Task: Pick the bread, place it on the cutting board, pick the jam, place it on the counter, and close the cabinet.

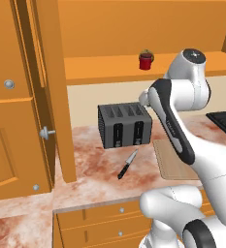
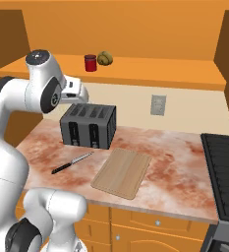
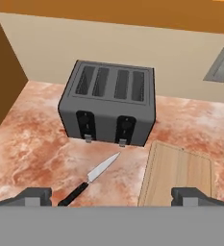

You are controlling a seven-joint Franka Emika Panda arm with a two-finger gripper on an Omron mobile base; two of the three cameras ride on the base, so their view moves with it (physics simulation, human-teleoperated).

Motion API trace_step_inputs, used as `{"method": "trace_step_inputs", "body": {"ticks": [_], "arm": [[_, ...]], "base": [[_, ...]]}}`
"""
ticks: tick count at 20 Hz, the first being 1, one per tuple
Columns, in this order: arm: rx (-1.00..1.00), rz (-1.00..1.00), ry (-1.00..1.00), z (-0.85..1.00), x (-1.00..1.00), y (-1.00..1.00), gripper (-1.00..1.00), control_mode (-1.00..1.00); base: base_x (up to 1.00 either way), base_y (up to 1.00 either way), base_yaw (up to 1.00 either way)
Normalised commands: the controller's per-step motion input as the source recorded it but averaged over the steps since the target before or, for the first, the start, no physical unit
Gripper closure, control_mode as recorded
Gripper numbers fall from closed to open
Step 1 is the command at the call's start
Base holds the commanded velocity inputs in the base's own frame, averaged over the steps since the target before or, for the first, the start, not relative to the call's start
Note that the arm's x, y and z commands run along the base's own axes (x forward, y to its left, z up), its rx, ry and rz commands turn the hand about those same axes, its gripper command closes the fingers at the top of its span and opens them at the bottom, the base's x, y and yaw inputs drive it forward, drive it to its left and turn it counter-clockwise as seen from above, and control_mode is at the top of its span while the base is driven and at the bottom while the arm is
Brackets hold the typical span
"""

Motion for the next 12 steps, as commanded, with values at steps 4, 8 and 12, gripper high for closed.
{"method": "trace_step_inputs", "body": {"ticks": [4,8,12], "arm": [[0.00,0.00,-0.13,0.21,0.00,-0.07,-1.00,-1.00],[0.00,0.00,-0.12,0.17,0.00,-0.08,-1.00,-1.00],[0.00,0.00,-0.12,0.19,0.00,-0.08,-1.00,-1.00]], "base": [[0.00,0.00,0.00],[0.00,0.00,0.00],[0.00,0.00,0.00]]}}
